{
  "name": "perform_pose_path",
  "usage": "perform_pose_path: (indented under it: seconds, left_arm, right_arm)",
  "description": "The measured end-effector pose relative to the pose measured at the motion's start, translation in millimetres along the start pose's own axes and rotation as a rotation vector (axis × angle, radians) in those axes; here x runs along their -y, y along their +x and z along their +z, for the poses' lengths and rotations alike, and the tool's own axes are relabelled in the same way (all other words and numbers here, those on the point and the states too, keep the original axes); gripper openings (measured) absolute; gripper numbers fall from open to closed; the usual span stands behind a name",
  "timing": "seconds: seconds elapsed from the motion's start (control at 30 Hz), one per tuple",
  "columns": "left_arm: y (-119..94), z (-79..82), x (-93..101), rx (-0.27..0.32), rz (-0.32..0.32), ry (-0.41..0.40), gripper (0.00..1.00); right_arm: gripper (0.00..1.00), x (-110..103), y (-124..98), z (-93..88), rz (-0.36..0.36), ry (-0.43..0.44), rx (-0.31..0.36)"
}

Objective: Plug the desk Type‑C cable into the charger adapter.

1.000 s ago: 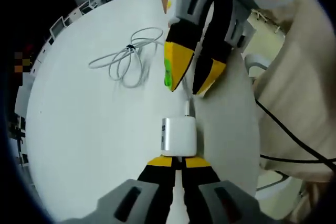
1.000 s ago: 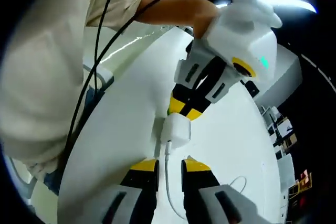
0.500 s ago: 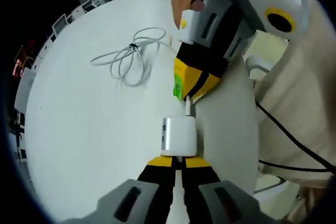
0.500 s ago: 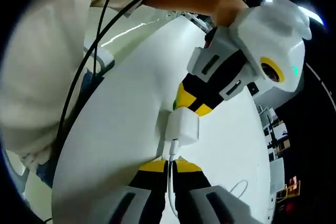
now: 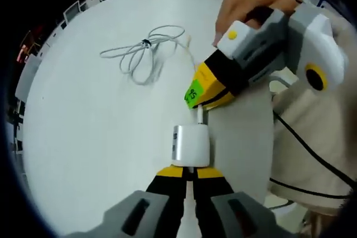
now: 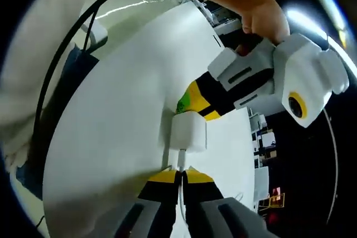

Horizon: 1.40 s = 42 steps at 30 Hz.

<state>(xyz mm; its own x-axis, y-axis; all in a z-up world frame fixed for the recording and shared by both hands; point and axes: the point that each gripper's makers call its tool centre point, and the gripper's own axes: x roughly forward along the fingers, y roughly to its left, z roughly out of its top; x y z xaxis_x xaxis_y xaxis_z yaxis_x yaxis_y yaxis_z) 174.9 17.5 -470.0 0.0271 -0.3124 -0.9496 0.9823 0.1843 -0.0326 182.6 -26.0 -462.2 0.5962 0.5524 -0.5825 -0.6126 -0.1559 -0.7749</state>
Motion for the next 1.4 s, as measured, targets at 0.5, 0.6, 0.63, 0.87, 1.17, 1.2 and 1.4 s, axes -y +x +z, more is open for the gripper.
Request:
perform_pose_path:
  seconds: [0.5, 0.6, 0.63, 0.87, 1.17, 1.2, 1.4]
  left_arm:
    - [-0.1, -0.1, -3.6, 0.006, -0.012, -0.060, 0.05]
    - [0.4, 1.3, -3.5, -0.009, -0.002, -0.090, 0.05]
    - [0.4, 1.4, -4.1, -0.011, 0.004, -0.089, 0.05]
    - [-0.5, 1.6, -11.1, -0.022, 0.046, -0.075, 0.04]
    - [-1.2, 0.5, -15.3, -0.028, 0.047, -0.004, 0.05]
    - [-1.4, 1.2, -16.7, -0.028, 0.053, 0.002, 0.05]
    - [-3.6, -2.2, -20.1, -0.017, 0.042, 0.101, 0.06]
  right_arm:
    - [0.03, 6.8, 6.1, -0.5, -0.085, -0.048, -0.104]
    - [0.02, 11.6, 8.3, -3.8, -0.109, -0.064, -0.137]
    - [0.02, 12.6, 9.6, -4.3, -0.114, -0.056, -0.146]
    - [0.02, 13.9, 18.1, -4.0, -0.095, -0.082, -0.171]
    - [0.04, 13.1, 10.4, -6.3, -0.117, -0.075, -0.161]
    - [0.04, 13.3, 10.5, -6.5, -0.118, -0.083, -0.164]
    - [0.06, 11.1, 11.1, -8.5, -0.080, -0.020, -0.106]
